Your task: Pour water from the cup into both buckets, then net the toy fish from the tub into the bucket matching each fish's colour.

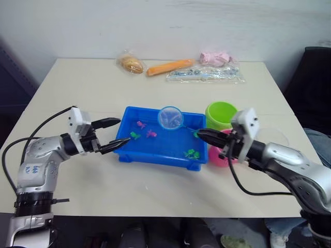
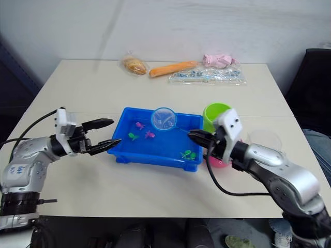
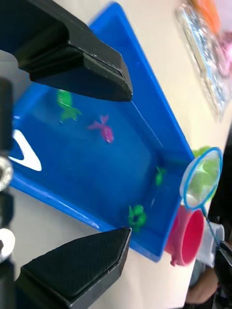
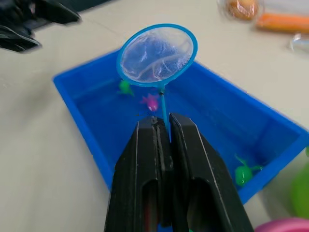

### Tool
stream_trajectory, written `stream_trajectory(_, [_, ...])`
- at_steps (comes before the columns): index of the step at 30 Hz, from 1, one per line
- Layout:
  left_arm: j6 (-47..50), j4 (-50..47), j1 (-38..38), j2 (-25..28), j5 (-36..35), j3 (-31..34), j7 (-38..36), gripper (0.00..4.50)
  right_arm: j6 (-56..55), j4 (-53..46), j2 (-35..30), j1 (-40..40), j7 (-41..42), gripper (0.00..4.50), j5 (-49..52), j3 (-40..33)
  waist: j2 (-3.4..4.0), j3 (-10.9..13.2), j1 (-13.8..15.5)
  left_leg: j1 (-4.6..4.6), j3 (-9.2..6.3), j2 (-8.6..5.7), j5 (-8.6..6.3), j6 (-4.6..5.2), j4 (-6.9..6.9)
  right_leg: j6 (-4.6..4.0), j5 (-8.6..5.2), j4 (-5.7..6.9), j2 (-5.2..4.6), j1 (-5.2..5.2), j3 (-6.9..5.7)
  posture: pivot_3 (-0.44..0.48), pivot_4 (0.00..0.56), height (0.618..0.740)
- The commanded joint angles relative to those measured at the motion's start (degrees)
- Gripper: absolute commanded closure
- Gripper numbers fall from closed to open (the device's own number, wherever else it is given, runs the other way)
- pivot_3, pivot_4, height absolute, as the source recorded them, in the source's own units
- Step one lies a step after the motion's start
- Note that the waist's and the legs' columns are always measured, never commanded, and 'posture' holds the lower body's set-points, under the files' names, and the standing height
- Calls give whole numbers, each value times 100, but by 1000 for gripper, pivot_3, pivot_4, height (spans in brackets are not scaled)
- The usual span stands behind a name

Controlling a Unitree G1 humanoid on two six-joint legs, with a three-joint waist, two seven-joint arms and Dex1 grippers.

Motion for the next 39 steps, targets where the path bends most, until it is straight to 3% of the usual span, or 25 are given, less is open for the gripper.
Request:
stream_trajectory(1, [-41,-48,101,210,-93,339,87,55,324,136,152,-463,98,4500,-249,233,0,0,0,-5,-1,2,0,-1,-2,0,0,-3,1,-4,-4,0,150,740])
stream_trajectory(12, [-37,-282,248,359,-99,388,181,55,676,1041,231,-1426,449,4500,-1742,1147,0,0,-1,-27,6,-10,-10,9,-2,3,2,-12,-20,-16,-11,0,150,740])
stream_trajectory(22, [-51,-346,251,358,-78,298,144,55,656,1464,1029,-1727,722,4500,-2411,1592,0,0,-16,-85,20,-1,-6,-2,8,3,2,32,-6,-94,-6,0,150,740])
stream_trajectory(30, [-37,-408,251,308,-83,233,182,55,721,1444,1396,-1743,937,4500,-2432,1289,0,0,-13,-88,18,-2,-6,-1,7,3,2,30,-6,-94,-9,0,150,740])
stream_trajectory(39, [-72,-328,128,234,-94,53,135,55,1211,332,911,-1201,1217,4500,-1880,343,0,0,4,-92,15,-4,-7,0,7,3,2,26,-6,-93,-11,0,150,740])
